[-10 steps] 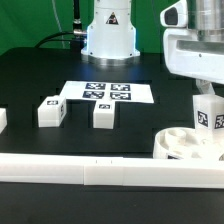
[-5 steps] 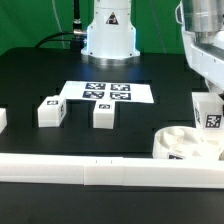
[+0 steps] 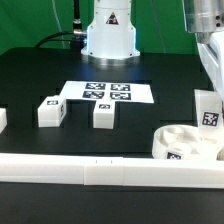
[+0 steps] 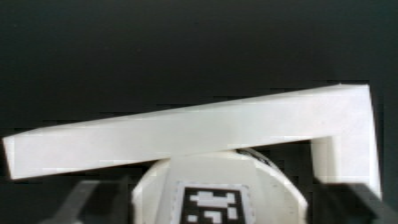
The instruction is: Assemble stool
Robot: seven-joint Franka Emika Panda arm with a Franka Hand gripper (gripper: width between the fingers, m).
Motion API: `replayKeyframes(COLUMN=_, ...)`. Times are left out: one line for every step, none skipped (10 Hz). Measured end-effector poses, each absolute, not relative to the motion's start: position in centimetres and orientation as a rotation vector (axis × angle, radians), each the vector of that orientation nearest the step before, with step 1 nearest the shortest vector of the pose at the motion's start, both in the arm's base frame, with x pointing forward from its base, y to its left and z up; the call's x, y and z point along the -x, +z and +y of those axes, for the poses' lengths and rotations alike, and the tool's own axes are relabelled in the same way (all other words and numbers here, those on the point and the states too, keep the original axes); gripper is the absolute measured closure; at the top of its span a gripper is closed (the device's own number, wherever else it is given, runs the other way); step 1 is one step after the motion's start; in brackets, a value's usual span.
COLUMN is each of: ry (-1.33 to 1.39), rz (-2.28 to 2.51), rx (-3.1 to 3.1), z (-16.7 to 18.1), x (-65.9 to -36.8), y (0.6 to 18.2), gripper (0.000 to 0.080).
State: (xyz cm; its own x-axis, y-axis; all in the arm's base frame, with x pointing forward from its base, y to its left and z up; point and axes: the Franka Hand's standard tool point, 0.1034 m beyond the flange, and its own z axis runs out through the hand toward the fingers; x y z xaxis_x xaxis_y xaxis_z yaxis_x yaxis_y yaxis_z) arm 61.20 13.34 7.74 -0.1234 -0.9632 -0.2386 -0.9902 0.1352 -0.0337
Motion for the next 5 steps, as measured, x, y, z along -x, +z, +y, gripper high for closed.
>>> replayKeyframes(ry=0.194, rz=2.192, rx=1.944, z=13.3, x=-61.2, y=7.8, gripper=0.0254)
replayKeyframes(ry=0.187, rz=2.157, rx=1.974, z=13.3, x=-61.1, y=8.3, gripper=0.0169)
replayKeyframes(ry=0.189, rz=2.143, rx=1.974, z=13.3, x=-60.7, y=9.1, gripper=0.0155)
replayKeyframes(ry=0.181, rz=2.108, rx=2.001, z=13.3, x=-60.4, y=9.7, gripper=0.0155)
replayKeyframes(ry=0.183, rz=2.108, rx=2.003, z=13.3, x=-60.4, y=9.6, gripper=0.0151)
